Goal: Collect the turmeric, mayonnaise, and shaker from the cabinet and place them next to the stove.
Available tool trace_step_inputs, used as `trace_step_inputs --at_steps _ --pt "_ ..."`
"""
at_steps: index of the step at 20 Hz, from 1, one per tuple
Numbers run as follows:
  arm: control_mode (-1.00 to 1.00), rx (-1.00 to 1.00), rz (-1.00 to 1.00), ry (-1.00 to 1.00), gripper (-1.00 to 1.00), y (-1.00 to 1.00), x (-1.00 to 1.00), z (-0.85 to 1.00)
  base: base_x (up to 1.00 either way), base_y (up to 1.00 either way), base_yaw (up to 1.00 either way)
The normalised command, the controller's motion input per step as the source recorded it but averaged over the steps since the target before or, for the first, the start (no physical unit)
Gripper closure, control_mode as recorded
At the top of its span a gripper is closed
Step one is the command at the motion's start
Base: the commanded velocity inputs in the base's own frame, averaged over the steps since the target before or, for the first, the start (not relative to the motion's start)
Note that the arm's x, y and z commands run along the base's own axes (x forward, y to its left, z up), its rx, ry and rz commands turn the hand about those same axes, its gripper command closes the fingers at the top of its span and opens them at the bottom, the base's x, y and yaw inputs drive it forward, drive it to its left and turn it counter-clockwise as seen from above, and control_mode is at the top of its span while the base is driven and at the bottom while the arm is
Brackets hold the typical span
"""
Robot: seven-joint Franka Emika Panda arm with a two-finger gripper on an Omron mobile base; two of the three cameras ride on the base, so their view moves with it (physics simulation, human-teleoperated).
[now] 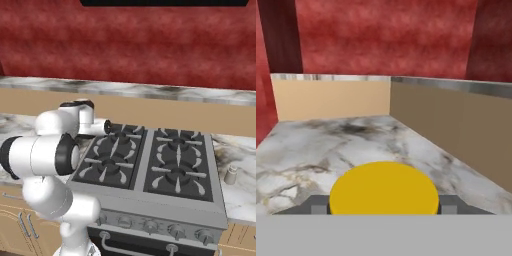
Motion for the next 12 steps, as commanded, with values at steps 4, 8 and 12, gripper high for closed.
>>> trace_step_inputs --at_steps 4,8,12 --pt "-1.0 0.0 0.0 0.0 1.0 0.16 0.3 -0.42 0.0 0.0 0.0" --pt "-1.0 0.0 0.0 0.0 1.0 0.12 0.31 -0.44 0.0 0.0 0.0" --pt "-1.0 -0.01 0.0 0.0 1.0 0.09 0.28 -0.42 0.0 0.0 0.0"
